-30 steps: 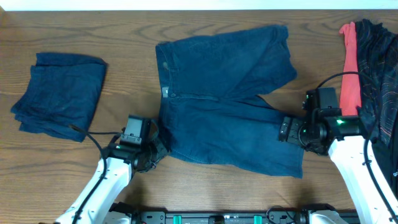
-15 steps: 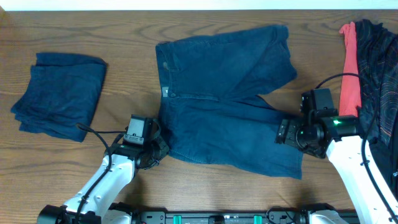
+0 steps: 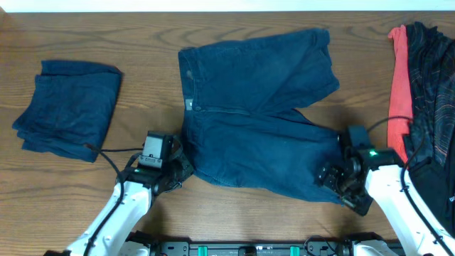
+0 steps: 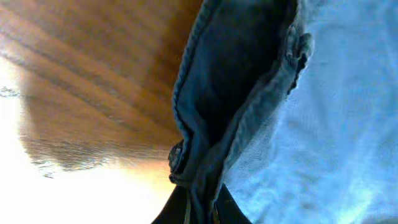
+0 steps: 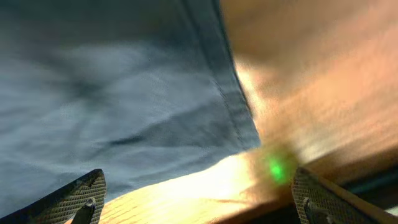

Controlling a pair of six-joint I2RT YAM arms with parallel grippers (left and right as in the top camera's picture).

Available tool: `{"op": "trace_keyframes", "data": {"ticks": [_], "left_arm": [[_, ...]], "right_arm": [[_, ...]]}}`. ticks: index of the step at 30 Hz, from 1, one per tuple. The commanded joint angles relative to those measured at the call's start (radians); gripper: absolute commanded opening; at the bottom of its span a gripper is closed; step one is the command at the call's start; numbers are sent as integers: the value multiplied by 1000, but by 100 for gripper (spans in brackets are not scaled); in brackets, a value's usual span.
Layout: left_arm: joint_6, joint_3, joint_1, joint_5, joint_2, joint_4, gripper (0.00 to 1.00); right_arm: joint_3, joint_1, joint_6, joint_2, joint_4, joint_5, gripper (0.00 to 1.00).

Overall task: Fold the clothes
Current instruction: 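Grasp the bottom edges of the shorts with both grippers, then lift the bottom edges with both grippers and fold them upward over the top half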

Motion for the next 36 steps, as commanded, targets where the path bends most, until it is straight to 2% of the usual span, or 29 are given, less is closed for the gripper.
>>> {"op": "trace_keyframes", "data": {"ticks": [1, 4, 11, 14, 15, 19, 21, 28, 32, 36], "left_arm": [[2, -4, -2, 12, -22, 8, 6], [3, -4, -2, 12, -22, 2, 6], [3, -4, -2, 13, -22, -19, 6], [3, -4, -2, 13, -22, -36, 6], [3, -4, -2, 13, -22, -46, 6], [18, -4, -2, 13, -24, -81, 6], [43, -4, -2, 13, -31, -106, 6], [175, 24, -2, 13, -129, -264, 6], [282, 85, -2, 13, -222, -414, 6], [335, 152, -2, 13, -311, -565, 6]], "right_arm": [[-34, 9, 176, -8, 3, -28, 93], [-72, 9, 281, -8, 34, -17, 93], [-191, 9, 288, -8, 274, -54, 89], [-214, 9, 306, -8, 316, -48, 82], [-217, 8, 310, -8, 319, -42, 76], [-216, 8, 309, -8, 320, -34, 33], [-214, 8, 308, -8, 322, -27, 2], [-121, 6, 154, -28, 277, -21, 1], [-13, 6, 108, -70, 187, 26, 1], [121, 6, 67, -118, 62, 108, 1]]}}
